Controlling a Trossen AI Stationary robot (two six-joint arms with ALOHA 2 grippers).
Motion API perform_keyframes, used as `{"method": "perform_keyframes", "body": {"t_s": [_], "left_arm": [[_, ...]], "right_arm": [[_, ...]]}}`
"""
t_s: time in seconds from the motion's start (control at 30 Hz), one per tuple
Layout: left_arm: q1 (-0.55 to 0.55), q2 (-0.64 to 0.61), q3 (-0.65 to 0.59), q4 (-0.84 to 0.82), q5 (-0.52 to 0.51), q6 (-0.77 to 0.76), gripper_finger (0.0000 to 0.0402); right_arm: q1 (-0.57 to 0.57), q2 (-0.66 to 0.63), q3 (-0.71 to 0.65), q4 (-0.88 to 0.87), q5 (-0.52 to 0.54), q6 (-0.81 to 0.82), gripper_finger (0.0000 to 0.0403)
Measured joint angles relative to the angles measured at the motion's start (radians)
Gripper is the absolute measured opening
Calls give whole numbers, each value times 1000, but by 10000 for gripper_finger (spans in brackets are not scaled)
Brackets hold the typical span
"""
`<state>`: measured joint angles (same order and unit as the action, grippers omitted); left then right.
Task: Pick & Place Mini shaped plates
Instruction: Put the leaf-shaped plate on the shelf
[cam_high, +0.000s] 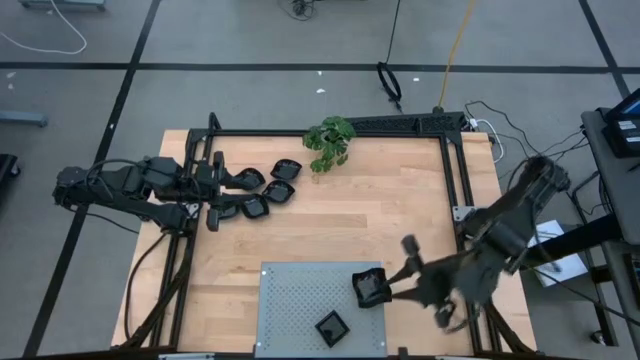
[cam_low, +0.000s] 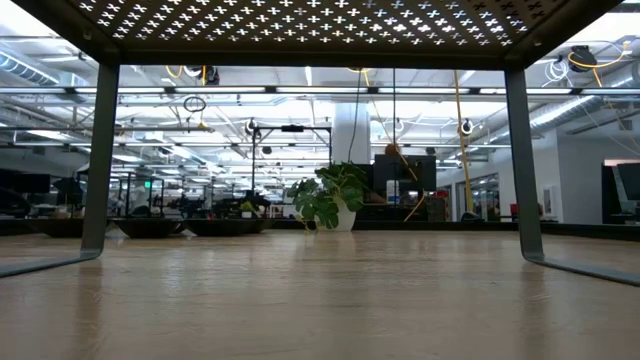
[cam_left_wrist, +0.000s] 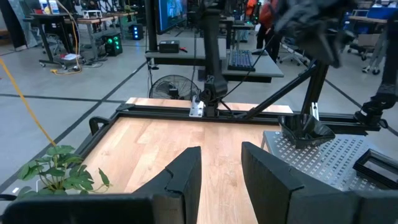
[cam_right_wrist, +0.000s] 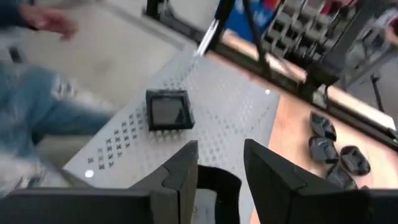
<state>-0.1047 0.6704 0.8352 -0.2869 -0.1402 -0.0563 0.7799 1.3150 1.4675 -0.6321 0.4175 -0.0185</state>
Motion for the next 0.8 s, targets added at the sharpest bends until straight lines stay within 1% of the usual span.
{"method": "perform_keyframes", "body": {"t_s": [0.07,0.13,0.2,0.33,0.37,0.43,0.53,0.63,0.8], "left_arm": [[0,0,0,0,0,0,120],[0,0,0,0,0,0,120],[0,0,0,0,0,0,120],[0,0,0,0,0,0,120],[0,0,0,0,0,0,120],[0,0,0,0,0,0,120],[0,0,0,0,0,0,120],[0,0,0,0,0,0,120],[0,0,0,9,0,0,120]], "right_arm": [[0,-103,-137,124,7,-5,118],[-2,-205,-282,239,62,-21,118],[-2,-300,-418,327,150,-40,118],[-2,-495,-650,417,399,-47,118],[-3,-543,-706,444,445,-49,118],[-3,-626,-815,533,501,-64,118],[-6,-719,-958,741,551,-181,118],[-23,-792,-1079,947,579,-309,118],[-75,-867,-1276,1276,578,-412,118]]}}
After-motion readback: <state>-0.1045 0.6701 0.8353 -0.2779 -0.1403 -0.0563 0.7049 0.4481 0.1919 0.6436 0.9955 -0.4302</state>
